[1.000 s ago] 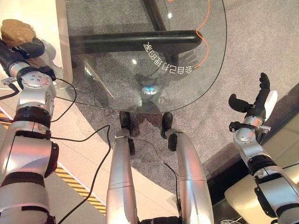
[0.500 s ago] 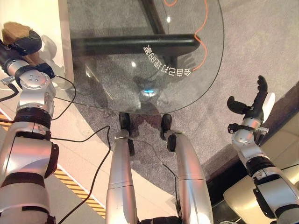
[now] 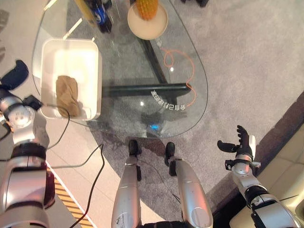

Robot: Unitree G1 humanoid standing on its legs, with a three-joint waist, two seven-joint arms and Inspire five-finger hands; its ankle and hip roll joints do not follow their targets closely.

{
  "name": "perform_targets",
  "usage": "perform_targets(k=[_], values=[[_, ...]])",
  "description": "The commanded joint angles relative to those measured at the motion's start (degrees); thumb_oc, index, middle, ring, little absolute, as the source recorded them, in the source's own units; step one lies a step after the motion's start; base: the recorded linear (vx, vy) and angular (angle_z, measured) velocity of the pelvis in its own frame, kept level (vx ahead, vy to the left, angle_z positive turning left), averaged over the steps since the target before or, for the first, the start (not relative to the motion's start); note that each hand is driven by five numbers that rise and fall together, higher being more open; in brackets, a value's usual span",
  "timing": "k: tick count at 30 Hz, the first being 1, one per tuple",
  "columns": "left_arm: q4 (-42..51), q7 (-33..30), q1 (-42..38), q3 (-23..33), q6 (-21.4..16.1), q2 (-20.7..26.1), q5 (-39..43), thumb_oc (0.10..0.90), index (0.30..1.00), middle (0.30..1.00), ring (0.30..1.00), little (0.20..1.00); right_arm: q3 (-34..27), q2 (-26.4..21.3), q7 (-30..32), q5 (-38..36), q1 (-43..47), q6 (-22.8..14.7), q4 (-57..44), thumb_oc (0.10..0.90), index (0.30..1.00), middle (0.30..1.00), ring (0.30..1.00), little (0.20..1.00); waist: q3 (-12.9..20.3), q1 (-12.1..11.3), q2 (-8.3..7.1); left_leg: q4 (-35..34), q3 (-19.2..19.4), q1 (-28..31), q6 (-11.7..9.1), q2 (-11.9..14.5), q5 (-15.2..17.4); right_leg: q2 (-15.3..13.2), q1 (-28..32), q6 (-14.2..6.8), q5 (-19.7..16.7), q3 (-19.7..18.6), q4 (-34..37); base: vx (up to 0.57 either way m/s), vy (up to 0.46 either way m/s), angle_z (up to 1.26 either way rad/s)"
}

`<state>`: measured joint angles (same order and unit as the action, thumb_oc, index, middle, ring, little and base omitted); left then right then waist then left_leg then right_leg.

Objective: Wipe the table with a cloth and put it in the basket.

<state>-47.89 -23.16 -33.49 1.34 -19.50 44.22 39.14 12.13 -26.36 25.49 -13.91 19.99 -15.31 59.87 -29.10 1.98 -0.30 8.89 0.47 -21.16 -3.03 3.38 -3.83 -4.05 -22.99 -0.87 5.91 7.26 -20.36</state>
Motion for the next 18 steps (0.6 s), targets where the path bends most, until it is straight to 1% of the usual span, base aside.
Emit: perform_targets(k=[1, 3, 4, 7, 8, 10, 12, 15, 16, 18], values=[[0.01, 4.62, 8.29, 3.99, -5.19, -3.01, -0.86, 0.800, 0.900, 0.900, 0.900, 0.900, -3.57, -1.06, -1.91, 1.30, -6.85, -1.04, 4.60, 0.800, 0.900, 0.900, 0.900, 0.900, 14.02, -1.19, 1.34, -3.41, 1.17, 5.79, 0.88, -4.39, 4.14, -0.42, 7.35, -2.94, -1.65, -0.80, 9.86, 0.17, 0.063, -0.04], [-0.24, 5.92, 10.53, 4.94, -4.96, -4.27, -1.03, 0.800, 0.900, 0.900, 0.900, 0.900, -4.31, -0.57, -2.76, 2.29, -8.00, -0.53, 5.29, 0.800, 0.900, 0.900, 0.900, 0.900, 15.88, -1.41, 1.24, -5.19, 1.28, 7.90, 0.95, -4.35, 3.85, -0.56, 9.76, -3.15, -2.39, -0.58, 12.05, 0.17, 0.036, 0.02], [-0.99, 7.08, 13.29, 5.86, -5.15, -5.77, -1.58, 0.800, 0.900, 0.900, 0.900, 0.900, -4.96, 0.03, -3.62, 3.49, -9.53, 0.08, 6.22, 0.800, 0.900, 0.900, 0.900, 0.900, 18.13, -1.60, 1.09, -7.36, 1.37, 11.05, 0.92, -4.21, 3.77, -0.69, 13.09, -3.51, -2.96, -0.36, 14.45, 0.18, 0.021, 0.04], [-1.55, 7.89, 16.43, 6.89, -4.88, -7.65, -2.80, 0.800, 0.900, 0.900, 0.900, 0.900, -5.56, 1.03, -3.89, 4.91, -11.39, 1.02, 6.60, 0.800, 0.900, 0.900, 0.900, 0.900, 20.18, -1.71, 1.02, -8.98, 1.48, 13.81, 0.91, -4.04, 3.67, -0.76, 15.77, -3.78, -3.54, -0.11, 16.19, 0.17, 0.018, 0.01], [-2.72, 9.21, 19.37, 7.86, -4.60, -9.43, -3.85, 0.800, 0.900, 0.900, 0.900, 0.900, -6.45, 1.89, -5.11, 5.47, -13.03, 2.23, 7.33, 0.800, 0.900, 0.900, 0.900, 0.900, 22.58, -1.91, 1.04, -10.53, 1.52, 16.32, 0.95, -3.85, 3.76, -0.93, 18.13, -4.11, -3.98, 0.08, 17.70, 0.18, 0.017, 0.06], [-5.23, 11.85, 22.28, 8.51, -3.87, -10.85, -4.66, 0.800, 0.900, 0.900, 0.900, 0.900, -7.18, 2.55, -6.28, 6.14, -14.38, 3.79, 8.14, 0.800, 0.900, 0.900, 0.900, 0.900, 24.67, -2.12, 1.19, -11.98, 1.44, 18.66, 0.95, -3.73, 3.85, -1.04, 20.34, -4.39, -4.30, 0.18, 19.02, 0.14, 0.015, 0.04], [-7.06, 13.67, 23.64, 8.69, -3.37, -11.73, -4.95, 0.800, 0.900, 0.900, 0.900, 0.900, -7.80, 3.06, -7.45, 7.53, -14.83, 4.91, 8.88, 0.800, 0.900, 0.900, 0.900, 0.900, 25.52, -2.28, 1.26, -12.85, 1.41, 20.06, 0.97, -3.65, 3.98, -1.14, 21.71, -4.56, -4.38, 0.35, 19.74, 0.02, 0.004, 0.02], [-10.62, 16.55, 25.08, 7.62, -1.26, -13.34, -6.31, 0.800, 0.900, 0.900, 0.900, 0.900, -8.23, 3.60, -9.04, 8.09, -15.10, 6.25, 10.35, 0.800, 0.900, 0.900, 0.900, 0.900, 26.45, -2.53, 1.27, -13.39, 1.24, 21.21, 1.05, -3.60, 4.15, -1.32, 23.02, -4.73, -4.32, 0.77, 20.05, -0.01, 0.001, 0.03], [-10.64, 16.56, 25.07, 7.60, -1.26, -13.34, -6.30, 0.800, 0.900, 0.900, 0.900, 0.900, -8.25, 3.59, -9.05, 8.09, -15.12, 6.25, 10.35, 0.800, 0.900, 0.900, 0.900, 0.900, 26.43, -2.53, 1.27, -13.40, 1.22, 21.25, 1.06, -3.61, 4.15, -1.32, 23.07, -4.74, -4.32, 0.79, 20.07, -0.02, -0.005, 0.06], [-14.03, 18.58, 26.21, 5.93, 0.47, -15.17, -9.94, 0.800, 0.900, 0.900, 0.900, 0.900, -8.72, 4.10, -11.16, 7.98, -15.40, 7.37, 11.68, 0.800, 0.900, 0.900, 0.900, 0.900, 26.97, -2.67, 1.20, -13.65, 1.42, 22.04, 1.14, -3.52, 4.27, -1.62, 23.81, -4.92, -4.50, 1.28, 20.29, -0.02, -0.005, 0.03]])
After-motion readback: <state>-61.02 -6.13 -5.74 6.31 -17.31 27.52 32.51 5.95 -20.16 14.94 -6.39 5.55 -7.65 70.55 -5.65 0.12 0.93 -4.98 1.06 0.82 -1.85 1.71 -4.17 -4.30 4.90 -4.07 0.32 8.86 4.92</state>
